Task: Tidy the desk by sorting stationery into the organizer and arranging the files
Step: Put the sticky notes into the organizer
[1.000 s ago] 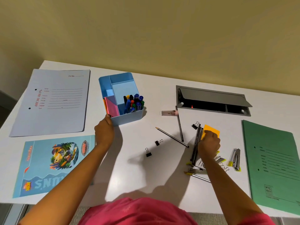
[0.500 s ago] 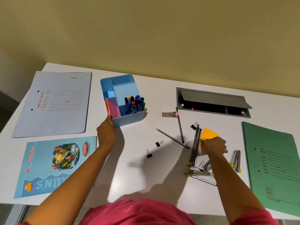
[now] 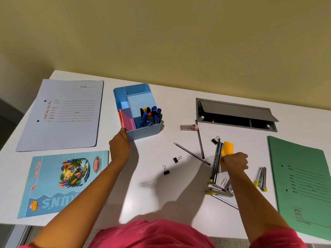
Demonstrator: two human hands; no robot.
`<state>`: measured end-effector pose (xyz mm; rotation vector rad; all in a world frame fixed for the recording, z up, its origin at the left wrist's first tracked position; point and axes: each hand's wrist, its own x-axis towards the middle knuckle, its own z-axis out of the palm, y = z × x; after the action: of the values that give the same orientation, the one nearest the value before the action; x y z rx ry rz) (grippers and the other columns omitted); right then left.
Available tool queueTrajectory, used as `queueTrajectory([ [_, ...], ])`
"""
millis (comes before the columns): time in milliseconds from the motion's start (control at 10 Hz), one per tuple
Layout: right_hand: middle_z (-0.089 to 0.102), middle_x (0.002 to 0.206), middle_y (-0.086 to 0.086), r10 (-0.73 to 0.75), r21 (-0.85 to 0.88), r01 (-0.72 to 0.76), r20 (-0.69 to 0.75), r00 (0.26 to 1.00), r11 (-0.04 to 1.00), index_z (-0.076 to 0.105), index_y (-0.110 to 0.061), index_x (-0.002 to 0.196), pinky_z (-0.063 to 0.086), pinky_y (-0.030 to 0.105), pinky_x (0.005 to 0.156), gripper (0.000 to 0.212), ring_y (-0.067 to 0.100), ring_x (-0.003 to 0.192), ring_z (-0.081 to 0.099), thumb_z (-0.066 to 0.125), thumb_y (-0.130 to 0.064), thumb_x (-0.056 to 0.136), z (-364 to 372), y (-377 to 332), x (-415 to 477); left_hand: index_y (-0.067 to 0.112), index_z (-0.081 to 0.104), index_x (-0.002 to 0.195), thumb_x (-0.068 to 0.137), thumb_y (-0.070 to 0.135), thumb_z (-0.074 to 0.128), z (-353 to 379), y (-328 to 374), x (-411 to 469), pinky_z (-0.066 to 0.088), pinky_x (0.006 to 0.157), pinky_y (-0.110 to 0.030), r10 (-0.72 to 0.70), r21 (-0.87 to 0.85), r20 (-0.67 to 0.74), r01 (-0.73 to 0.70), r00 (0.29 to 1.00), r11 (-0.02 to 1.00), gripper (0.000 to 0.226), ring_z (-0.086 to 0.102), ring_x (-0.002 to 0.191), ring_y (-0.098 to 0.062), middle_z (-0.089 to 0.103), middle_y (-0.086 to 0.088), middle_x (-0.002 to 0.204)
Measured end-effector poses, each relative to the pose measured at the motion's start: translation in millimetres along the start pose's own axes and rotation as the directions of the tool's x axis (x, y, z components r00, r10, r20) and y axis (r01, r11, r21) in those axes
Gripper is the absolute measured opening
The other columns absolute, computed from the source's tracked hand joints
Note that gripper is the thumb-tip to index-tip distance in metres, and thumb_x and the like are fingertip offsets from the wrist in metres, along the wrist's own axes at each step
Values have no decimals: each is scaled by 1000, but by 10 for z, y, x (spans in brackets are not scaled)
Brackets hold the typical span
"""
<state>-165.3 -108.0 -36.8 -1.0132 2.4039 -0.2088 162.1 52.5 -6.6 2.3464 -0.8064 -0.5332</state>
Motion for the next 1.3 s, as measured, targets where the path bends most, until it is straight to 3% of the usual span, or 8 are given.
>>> queueTrajectory([
  [300,57,112,29,-150,200,188,-195,969,962,55,8,110,47,56,89,29,47,107,54,61,-7,86,92,67,-235,-2,51,114,103,16,28,-35,-19,27,48,80,-38,35,69,47,-38,998,997,30,61,97,-38,61,-23,114],
  [500,57,76,18,-480,273,639,-470,741,719,53,-3,84,35,32,59,29,35,73,55,52,-31,93,67,-62,-914,-3,55,115,103,19,23,-11,-19,27,47,83,-41,3,-34,24,-2,1000,999,41,60,98,-40,63,-26,111],
  [600,46,63,6,-575,379,718,-431,695,584,42,-13,70,23,28,57,33,26,60,42,41,-34,96,98,-295,-1345,-4,57,110,103,20,22,-3,-33,25,42,76,-36,-11,-67,16,12,1000,998,43,59,92,-37,64,-25,107],
  [800,48,78,7,-888,476,852,-266,376,218,53,-5,82,36,22,59,20,12,68,44,49,-16,98,230,-669,-2179,1,61,107,104,25,20,11,-63,77,40,77,-37,-74,-157,50,81,996,984,47,59,95,-39,65,-25,106],
  [1000,63,98,14,-947,396,899,-173,271,185,56,-3,111,52,32,68,22,25,82,61,55,-17,94,411,-1008,-2586,8,61,97,103,33,21,-18,-85,129,45,83,-40,-148,-215,106,168,983,962,47,61,92,-39,67,-23,104],
  [1100,61,100,24,-986,318,939,-56,157,131,58,9,102,50,44,76,16,38,90,59,53,2,89,553,-1111,-2665,15,58,90,103,35,22,-24,-81,134,46,83,-39,-169,-244,114,193,979,951,42,63,90,-37,68,-21,102],
  [1200,58,108,17,-961,188,956,205,186,225,54,2,111,50,36,78,22,29,98,59,51,1,89,795,-1224,-2648,17,57,88,102,36,23,-31,-93,142,46,82,-38,-190,-270,139,222,972,937,42,63,88,-35,68,-20,100],
  [1300,60,101,-8,-941,210,925,189,280,317,58,-21,106,45,10,65,21,1,86,60,59,-21,86,1005,-1181,-2643,14,61,97,103,34,24,-72,-87,151,50,87,-42,-202,-283,183,249,962,926,43,62,94,-36,66,-22,106],
])
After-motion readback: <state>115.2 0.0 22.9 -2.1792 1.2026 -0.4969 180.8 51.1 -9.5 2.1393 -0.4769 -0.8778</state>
